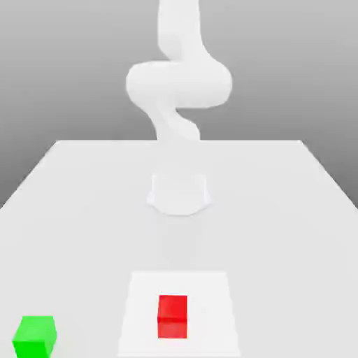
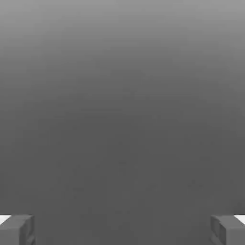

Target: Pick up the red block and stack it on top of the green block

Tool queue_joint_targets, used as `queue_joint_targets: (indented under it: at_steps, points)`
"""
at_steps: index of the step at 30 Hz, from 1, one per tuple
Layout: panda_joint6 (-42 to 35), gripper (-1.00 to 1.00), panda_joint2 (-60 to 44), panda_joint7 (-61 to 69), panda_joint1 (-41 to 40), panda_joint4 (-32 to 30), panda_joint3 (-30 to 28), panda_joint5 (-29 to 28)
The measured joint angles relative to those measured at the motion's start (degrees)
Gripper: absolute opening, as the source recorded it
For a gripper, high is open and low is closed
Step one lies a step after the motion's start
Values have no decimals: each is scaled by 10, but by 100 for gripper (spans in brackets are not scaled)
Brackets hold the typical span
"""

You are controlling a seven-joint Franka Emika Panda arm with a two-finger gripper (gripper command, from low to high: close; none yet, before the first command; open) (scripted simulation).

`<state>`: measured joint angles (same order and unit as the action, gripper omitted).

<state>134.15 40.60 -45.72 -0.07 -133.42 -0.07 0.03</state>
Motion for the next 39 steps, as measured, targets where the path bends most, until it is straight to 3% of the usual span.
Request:
queue_joint_targets:
  at_steps: [22, 27, 28, 35, 39]
  points:
    - [211, 0, -460, 9, -5, -145, -6, 2]
    - [291, 0, -564, 11, -7, -139, -4, 4]
    - [308, -100, -585, 11, -7, -137, -4, 5]
    - [313, -100, -590, 10, -8, -136, -3, 4]
    - [255, -100, -522, 9, -8, -146, -4, 2]
